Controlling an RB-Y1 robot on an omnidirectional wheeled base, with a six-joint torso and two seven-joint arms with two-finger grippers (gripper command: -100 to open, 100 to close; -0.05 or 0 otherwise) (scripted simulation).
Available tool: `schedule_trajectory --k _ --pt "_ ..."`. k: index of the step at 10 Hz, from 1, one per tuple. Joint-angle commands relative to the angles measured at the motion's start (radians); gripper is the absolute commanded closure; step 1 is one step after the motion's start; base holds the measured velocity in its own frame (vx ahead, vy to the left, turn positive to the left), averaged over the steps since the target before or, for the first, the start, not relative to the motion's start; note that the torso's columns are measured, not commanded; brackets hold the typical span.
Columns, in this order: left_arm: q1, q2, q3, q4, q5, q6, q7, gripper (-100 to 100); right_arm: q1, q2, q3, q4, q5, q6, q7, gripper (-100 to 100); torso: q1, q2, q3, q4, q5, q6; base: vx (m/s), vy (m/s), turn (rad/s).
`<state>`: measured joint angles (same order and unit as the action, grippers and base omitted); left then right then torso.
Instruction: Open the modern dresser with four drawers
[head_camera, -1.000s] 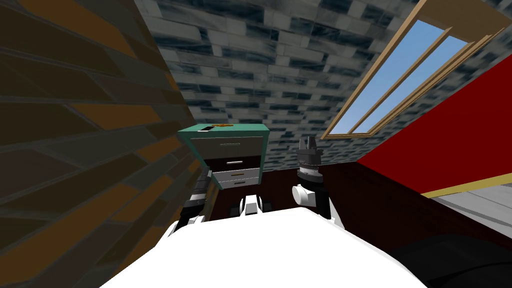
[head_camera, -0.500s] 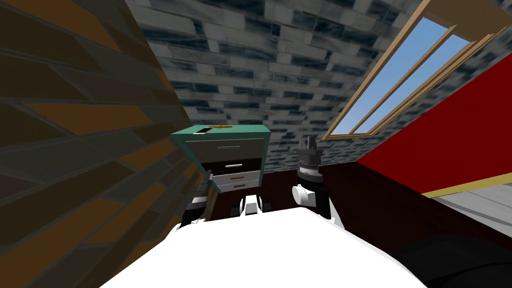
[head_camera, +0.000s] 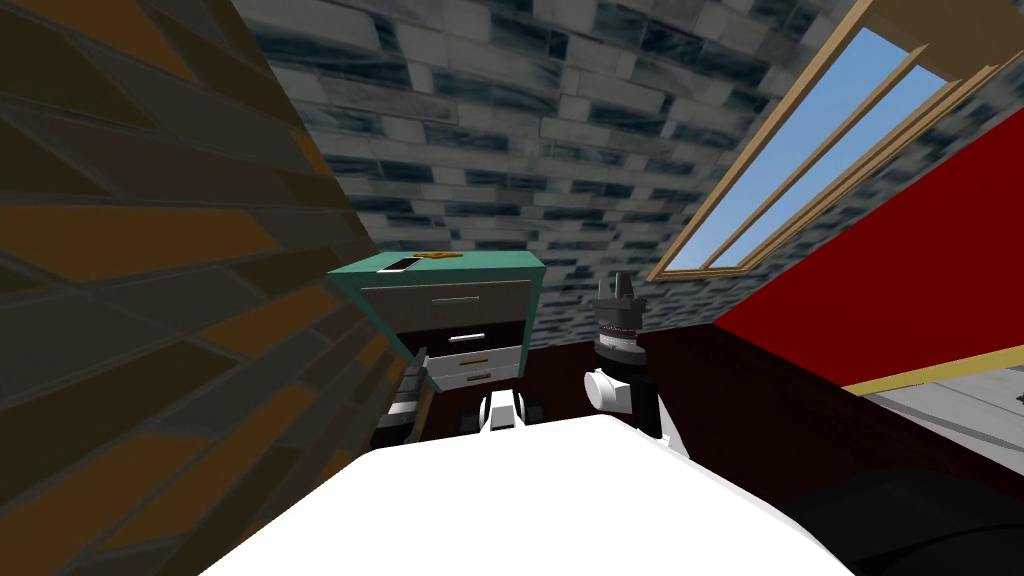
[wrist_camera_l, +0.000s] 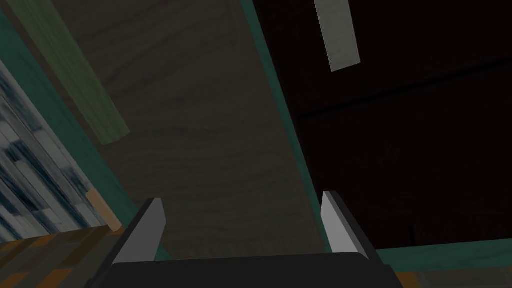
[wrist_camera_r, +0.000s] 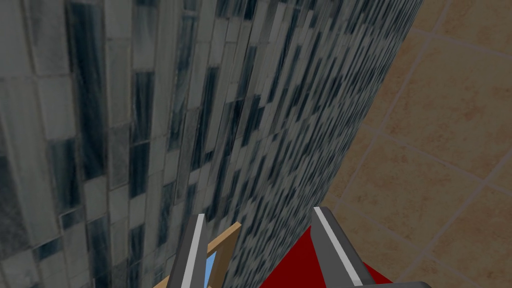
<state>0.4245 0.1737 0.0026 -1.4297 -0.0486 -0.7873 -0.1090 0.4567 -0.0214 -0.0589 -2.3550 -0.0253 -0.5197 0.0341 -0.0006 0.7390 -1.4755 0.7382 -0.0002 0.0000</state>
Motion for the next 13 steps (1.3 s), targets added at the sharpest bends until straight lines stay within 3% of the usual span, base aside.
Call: schedule_trajectory --k 1,2,8,10,11,13 --pt "-0.011 -0.009 -0.005 0.080 -0.004 -0.039 -0.008 -100 0.000 0.000 0.000 0.000 0.000 0.000 0.000 0 0.001 -0.001 0.000 0.000 0.000 0.000 0.100 0.033 -0.036" --pt "-0.011 -0.009 -0.005 0.084 -0.004 -0.039 -0.008 -100 0.000 0.000 0.000 0.000 0.000 0.000 0.000 0 0.001 -0.003 -0.001 -0.001 0.000 0.000 0.078 0.022 -0.012" --pt "-0.035 -0.058 -0.018 0.274 -0.013 -0.122 -0.027 -100 0.000 0.000 0.000 0.000 0.000 0.000 0.000 0 0.001 -0.001 -0.001 0.000 0.000 0.000 0.090 0.021 -0.029" --pt "-0.041 -0.087 -0.021 0.319 -0.016 -0.143 -0.031 -100 0.000 0.000 0.000 0.000 0.000 0.000 0.000 0 0.000 0.000 0.000 0.000 0.000 0.000 0.070 0.020 -0.022" --pt "-0.045 -0.124 -0.023 0.351 -0.017 -0.158 -0.035 -100 0.000 0.000 0.000 0.000 0.000 0.000 0.000 0 0.000 0.001 0.000 0.000 0.000 0.000 0.075 0.025 -0.033" --pt "-0.047 -0.161 -0.024 0.369 -0.018 -0.167 -0.037 -100 0.000 0.000 0.000 0.000 0.000 0.000 0.000 0 0.001 -0.001 -0.001 0.000 0.000 0.000 0.061 0.021 -0.012"
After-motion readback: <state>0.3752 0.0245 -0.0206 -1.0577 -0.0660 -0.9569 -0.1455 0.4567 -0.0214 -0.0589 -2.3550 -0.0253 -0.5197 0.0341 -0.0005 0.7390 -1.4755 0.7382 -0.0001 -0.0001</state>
